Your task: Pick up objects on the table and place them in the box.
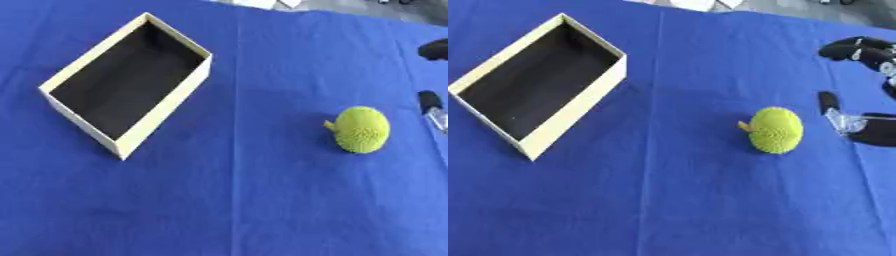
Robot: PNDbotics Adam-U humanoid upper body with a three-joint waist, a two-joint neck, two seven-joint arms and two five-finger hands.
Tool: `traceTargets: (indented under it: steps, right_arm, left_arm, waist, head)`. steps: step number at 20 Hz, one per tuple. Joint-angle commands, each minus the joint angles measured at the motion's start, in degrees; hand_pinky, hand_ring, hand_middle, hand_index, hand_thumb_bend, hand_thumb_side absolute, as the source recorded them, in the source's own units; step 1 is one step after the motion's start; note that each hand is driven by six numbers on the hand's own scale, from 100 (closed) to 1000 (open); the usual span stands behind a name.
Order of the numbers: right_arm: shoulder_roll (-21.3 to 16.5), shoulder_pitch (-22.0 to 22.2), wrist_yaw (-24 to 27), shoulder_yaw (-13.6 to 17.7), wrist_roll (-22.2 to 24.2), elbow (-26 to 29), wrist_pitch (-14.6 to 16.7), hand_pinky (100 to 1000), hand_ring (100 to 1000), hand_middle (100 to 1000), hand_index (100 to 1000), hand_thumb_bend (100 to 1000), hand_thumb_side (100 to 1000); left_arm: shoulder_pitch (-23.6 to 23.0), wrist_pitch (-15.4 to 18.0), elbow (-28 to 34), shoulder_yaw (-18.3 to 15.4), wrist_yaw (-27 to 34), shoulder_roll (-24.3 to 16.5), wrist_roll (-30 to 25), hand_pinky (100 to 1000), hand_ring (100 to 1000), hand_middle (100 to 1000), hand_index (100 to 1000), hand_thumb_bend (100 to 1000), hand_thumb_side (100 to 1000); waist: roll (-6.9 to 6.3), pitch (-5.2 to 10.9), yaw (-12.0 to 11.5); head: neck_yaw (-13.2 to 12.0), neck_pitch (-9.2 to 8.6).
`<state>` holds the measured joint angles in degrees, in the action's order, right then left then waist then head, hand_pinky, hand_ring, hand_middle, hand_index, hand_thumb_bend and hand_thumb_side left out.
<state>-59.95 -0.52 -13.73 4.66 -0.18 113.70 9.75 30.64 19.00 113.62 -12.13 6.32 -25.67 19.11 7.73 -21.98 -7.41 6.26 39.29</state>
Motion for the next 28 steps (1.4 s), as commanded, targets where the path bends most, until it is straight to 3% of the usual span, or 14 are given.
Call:
traceTargets:
  steps: [1,4,7,14,20,28]
  right_arm:
    - [-3.05,-0.80,2.74,-0.10,1.16,0.89,-0.94,836,818,836,901,109,373]
    - [-3.95,-1.28,3.51,-1.32,1.91,0.89,-3.08,846,823,836,910,181,295]
    - [-4.75,-1.74,3.80,-2.72,2.81,0.89,-5.20,871,834,844,935,359,100]
    - [-6.18,-3.21,6.23,-5.81,7.09,0.89,-9.69,888,842,860,956,360,100]
    - [-6.92,-4.55,7.46,-7.17,11.12,0.89,-10.48,903,861,869,963,400,100]
    - [-6.81,-6.58,6.86,-9.06,13.49,0.89,-13.87,911,874,876,963,432,100]
  left_arm:
    - [0.31,0.11,0.97,-0.50,-0.10,-1.32,-0.03,659,600,512,654,100,294]
    - [0.32,0.11,0.97,-0.48,-0.05,-1.27,-0.16,659,599,512,654,100,295]
    - [0.37,0.12,0.97,-0.48,0.03,-1.23,-0.23,660,599,512,654,100,297]
    - [0.54,0.04,0.97,-0.33,0.23,-1.13,-0.48,660,599,512,654,100,299]
    - [0.59,-0.14,0.97,-0.17,0.47,-1.06,-0.77,660,599,512,654,100,304]
    - [0.75,-0.25,0.97,0.02,0.84,-0.85,-1.21,660,598,512,653,100,308]
  waist:
    - [-0.49,0.81,0.01]
    - [-0.55,0.60,-0.16]
    - [-0.54,0.45,-0.36]
    - [-0.37,0.48,-0.74]
    - [-0.26,0.54,-0.98]
    - [-0.25,0.33,-1.52]
  head:
    - [0.63,0.45]
    - [1.03,0.38]
    - [1.22,0.23]
    - [1.52,0.00]
    - [1.81,-0.17]
    - [2.28,-0.37]
